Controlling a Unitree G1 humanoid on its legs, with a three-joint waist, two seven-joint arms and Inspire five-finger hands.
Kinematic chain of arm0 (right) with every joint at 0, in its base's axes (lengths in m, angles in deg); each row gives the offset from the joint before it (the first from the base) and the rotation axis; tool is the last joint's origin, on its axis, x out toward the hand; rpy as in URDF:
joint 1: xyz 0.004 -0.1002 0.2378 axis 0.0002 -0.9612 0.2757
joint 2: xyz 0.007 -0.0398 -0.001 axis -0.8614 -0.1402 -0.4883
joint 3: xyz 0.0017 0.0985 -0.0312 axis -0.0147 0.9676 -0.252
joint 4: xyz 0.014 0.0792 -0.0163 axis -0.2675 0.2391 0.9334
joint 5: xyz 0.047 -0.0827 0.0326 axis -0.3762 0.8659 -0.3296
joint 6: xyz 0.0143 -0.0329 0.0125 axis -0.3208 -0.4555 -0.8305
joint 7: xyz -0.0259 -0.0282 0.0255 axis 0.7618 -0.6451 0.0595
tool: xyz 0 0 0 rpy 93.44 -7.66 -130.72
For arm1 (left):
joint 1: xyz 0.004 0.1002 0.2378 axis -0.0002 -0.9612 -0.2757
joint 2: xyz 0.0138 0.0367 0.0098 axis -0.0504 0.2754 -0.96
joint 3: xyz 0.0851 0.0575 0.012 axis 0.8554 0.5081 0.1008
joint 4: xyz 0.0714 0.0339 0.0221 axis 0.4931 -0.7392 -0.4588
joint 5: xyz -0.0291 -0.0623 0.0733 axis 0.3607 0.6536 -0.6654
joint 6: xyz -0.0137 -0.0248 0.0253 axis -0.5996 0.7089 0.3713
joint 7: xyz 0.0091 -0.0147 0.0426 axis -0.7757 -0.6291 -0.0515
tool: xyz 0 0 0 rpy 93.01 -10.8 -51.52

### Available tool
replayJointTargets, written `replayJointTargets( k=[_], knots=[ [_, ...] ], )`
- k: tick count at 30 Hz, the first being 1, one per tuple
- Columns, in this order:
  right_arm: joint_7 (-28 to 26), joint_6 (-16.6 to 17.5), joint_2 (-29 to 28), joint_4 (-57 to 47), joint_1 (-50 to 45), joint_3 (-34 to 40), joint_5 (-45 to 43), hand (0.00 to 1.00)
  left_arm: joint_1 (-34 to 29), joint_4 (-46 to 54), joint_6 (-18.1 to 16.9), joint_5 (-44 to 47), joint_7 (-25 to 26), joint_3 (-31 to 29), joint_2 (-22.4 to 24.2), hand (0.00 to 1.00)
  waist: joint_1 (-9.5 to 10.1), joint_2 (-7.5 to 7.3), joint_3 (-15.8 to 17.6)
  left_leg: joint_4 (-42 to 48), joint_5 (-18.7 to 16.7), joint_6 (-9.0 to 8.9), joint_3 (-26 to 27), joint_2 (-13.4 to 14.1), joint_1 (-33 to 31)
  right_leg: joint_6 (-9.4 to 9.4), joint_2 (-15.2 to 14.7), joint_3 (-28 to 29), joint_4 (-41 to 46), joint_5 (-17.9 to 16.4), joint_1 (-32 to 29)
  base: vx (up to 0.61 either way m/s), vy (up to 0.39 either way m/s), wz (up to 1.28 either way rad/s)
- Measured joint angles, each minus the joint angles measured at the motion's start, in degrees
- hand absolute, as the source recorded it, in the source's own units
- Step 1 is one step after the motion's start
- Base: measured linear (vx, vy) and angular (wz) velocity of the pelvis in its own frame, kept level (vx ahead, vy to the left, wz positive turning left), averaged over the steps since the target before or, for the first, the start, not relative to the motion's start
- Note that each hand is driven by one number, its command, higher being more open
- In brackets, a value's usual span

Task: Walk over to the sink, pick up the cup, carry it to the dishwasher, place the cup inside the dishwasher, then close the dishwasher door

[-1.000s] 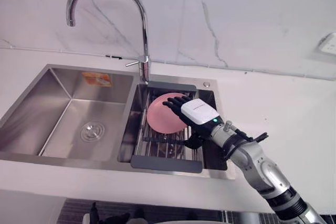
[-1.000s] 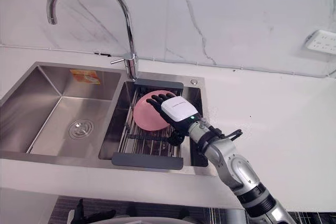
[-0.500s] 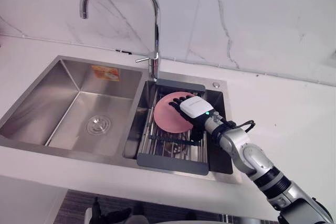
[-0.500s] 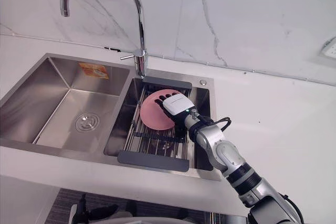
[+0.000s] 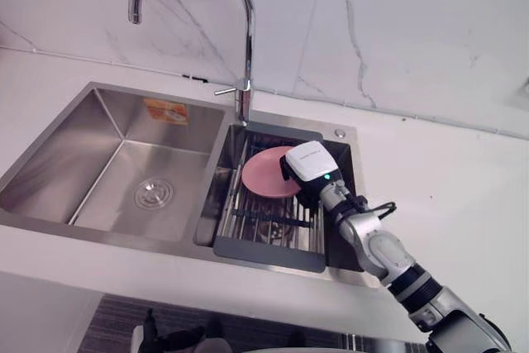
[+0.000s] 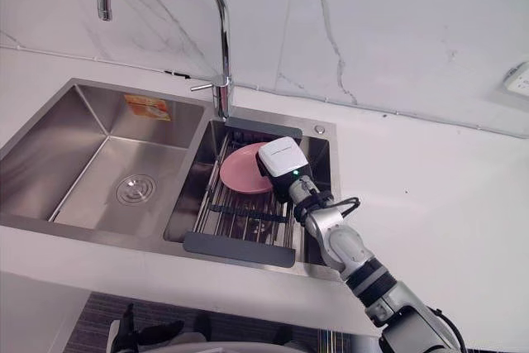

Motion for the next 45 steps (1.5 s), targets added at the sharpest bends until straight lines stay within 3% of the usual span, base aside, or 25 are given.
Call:
replayJointTargets(
  k=[6, 18, 28, 34, 40, 41, 43, 44, 45],
  knots=[
    [7.1, -0.6, -1.4, -0.2, -0.2, 6.4, -7.1, 0.00, -0.7, 0.4, -1.2, -0.9, 0.1, -0.6, 0.3, 1.00, -0.06, 0.24, 0.3, 0.2, 0.0, 0.02, -0.1, -0.2, 0.0, 0.04, -0.2, 0.0, 0.0, 0.0, 0.0, 0.00, 0.000, 0.00],
    [9.1, 1.9, -1.4, -6.8, -5.9, 13.0, -21.0, 0.00, -2.2, 1.3, -2.0, -0.9, 0.5, -0.9, 0.8, 1.00, -0.97, 1.71, 1.4, 0.2, 0.0, 0.02, 0.3, -0.2, 0.4, 0.07, -0.2, 0.3, 0.0, 0.0, 0.3, 0.00, 0.000, -0.01],
    [9.0, 5.8, -1.4, -10.3, -8.0, 17.3, -29.1, 0.00, -2.4, 1.8, -2.0, -0.9, 0.5, -0.8, 0.8, 1.00, -1.70, 2.79, 1.9, 0.3, -0.4, -0.09, 1.1, 0.1, 0.9, 0.06, 0.0, 1.0, 0.0, 0.0, 0.3, 0.00, -0.001, -0.04],
    [10.7, 8.4, -1.4, -16.3, -8.1, 24.7, -32.3, 0.00, -2.5, 1.8, -2.1, -0.9, 0.6, -0.8, 1.8, 1.00, -1.77, 2.77, 1.9, 0.3, -0.8, -0.09, 1.8, 0.1, 1.6, 0.05, 0.0, 1.8, 0.0, 0.0, 0.6, -0.01, 0.000, -0.06],
    [11.6, 12.7, -1.3, -25.5, -14.5, 32.5, -34.4, 0.00, -3.1, 2.3, -3.2, -1.0, 1.6, -1.1, 2.1, 1.00, -3.51, 2.72, 1.8, 0.3, -1.0, -0.05, 1.2, -0.1, 3.1, 0.25, -0.2, 0.8, 0.0, -0.5, 2.5, -0.01, -0.002, 0.05],
    [12.0, 13.4, -1.2, -26.7, -15.7, 34.1, -34.5, 0.00, -3.2, 2.4, -3.3, -1.0, 1.7, -1.2, 2.2, 1.00, -3.68, 2.73, 1.8, 0.8, -1.6, -0.06, 1.3, -0.1, 3.5, 0.29, -0.3, 1.1, 0.8, -1.0, 2.6, -0.02, 0.014, -0.14],
    [12.4, 13.5, -0.4, -26.8, -15.5, 34.6, -34.5, 0.00, -4.1, 2.9, -3.4, -1.1, 1.8, -2.3, 2.9, 1.00, -3.80, 2.78, 1.9, 11.3, -7.7, -0.28, 2.7, 1.5, 1.0, 0.03, -0.7, 3.7, 6.2, -4.1, 0.8, -0.03, 0.031, -0.53],
    [12.4, 14.1, 1.5, -26.8, -15.2, 34.6, -34.5, 0.00, -5.8, 4.0, -3.3, -0.9, 2.2, -3.3, 4.0, 1.00, -3.78, 3.81, 2.0, 21.7, -13.1, -0.32, 3.5, 4.1, -1.5, -0.36, 0.2, 6.3, 10.6, -6.6, -0.5, -0.02, 0.044, -0.82],
    [12.4, 14.4, 2.7, -26.8, -14.9, 34.6, -34.5, 0.00, -6.7, 4.4, -3.4, -0.8, 2.5, -3.8, 4.5, 1.00, -3.66, 4.33, 2.1, 26.7, -15.1, 0.05, 2.9, 5.0, -2.8, -0.55, 0.7, 7.8, 12.5, -7.5, -1.2, -0.03, 0.089, -1.39]
  ],
)
